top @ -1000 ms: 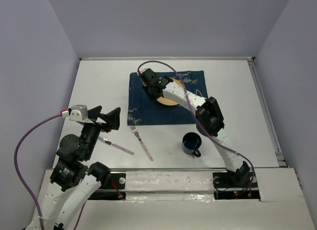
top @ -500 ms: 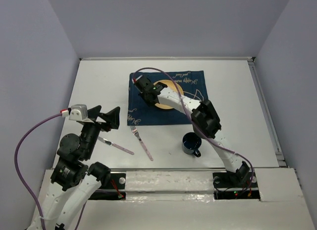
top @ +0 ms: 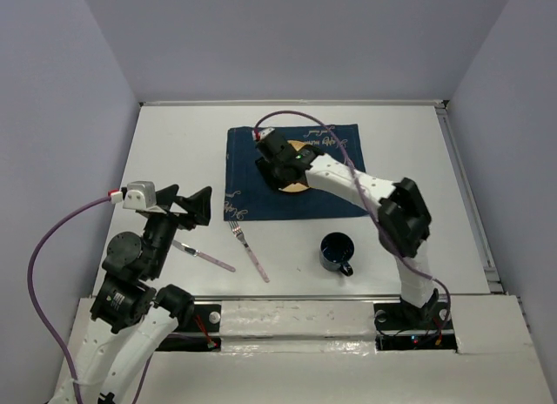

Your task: Set the dinner table for one person

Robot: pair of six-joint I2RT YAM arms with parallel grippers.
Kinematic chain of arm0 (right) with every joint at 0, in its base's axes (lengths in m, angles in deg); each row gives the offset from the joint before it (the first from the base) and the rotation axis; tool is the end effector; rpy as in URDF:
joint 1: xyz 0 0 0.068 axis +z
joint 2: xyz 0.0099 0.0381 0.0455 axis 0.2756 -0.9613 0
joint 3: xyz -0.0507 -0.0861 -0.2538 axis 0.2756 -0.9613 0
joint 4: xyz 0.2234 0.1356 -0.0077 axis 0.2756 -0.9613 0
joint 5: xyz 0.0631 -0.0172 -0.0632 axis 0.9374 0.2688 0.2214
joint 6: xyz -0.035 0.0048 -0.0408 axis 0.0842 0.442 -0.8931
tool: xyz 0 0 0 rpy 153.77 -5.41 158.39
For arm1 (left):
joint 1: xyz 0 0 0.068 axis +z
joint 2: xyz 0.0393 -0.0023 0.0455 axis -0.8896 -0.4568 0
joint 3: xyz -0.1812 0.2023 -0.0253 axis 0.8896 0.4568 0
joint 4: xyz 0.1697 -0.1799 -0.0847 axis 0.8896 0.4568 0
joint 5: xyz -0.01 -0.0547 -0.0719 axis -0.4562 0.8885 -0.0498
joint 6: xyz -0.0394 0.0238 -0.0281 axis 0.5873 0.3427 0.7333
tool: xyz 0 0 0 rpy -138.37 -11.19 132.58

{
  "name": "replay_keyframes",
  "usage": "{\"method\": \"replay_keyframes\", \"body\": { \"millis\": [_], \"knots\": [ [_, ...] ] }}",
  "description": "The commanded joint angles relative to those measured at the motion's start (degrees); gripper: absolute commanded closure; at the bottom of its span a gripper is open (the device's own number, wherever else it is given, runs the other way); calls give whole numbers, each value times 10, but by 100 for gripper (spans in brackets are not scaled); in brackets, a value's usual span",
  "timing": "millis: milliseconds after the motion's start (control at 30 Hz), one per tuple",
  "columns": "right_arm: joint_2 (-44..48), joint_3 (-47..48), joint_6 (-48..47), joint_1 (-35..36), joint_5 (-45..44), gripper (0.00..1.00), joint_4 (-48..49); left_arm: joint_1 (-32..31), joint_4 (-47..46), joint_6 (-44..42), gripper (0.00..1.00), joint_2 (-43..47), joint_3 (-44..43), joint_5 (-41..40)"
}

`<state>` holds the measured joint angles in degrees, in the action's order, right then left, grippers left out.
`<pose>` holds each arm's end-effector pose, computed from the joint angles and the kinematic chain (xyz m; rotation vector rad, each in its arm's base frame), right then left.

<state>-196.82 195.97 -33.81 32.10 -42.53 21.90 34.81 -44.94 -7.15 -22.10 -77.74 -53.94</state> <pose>0.3257 0.3456 0.2346 -0.7354 2.3635 -0.0103 0.0712 -0.0301 0.3624 0.0029 1.3569 -0.4833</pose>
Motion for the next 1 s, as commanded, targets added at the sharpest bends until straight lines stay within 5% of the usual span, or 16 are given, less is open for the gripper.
{"method": "replay_keyframes", "body": {
  "millis": [0, 167, 400, 767, 967],
  "knots": [
    [216, -146, 72, 5, 15, 41, 123, 3, -30, -1, 1, -7, -3, 5],
    [423, -395, 181, 5, -56, 46, 133, 3, -33, -2, 1, -5, -3, 12],
    [594, -571, 320, 5, -41, 44, 32, 1, -36, -2, 1, -9, -2, 21],
    [620, -646, 398, 5, -24, 47, -13, 2, -35, 0, 1, -13, -2, 20],
    [596, -650, 393, 5, -20, 76, 8, 3, -36, -1, 1, -14, -2, 23]
  ]
}}
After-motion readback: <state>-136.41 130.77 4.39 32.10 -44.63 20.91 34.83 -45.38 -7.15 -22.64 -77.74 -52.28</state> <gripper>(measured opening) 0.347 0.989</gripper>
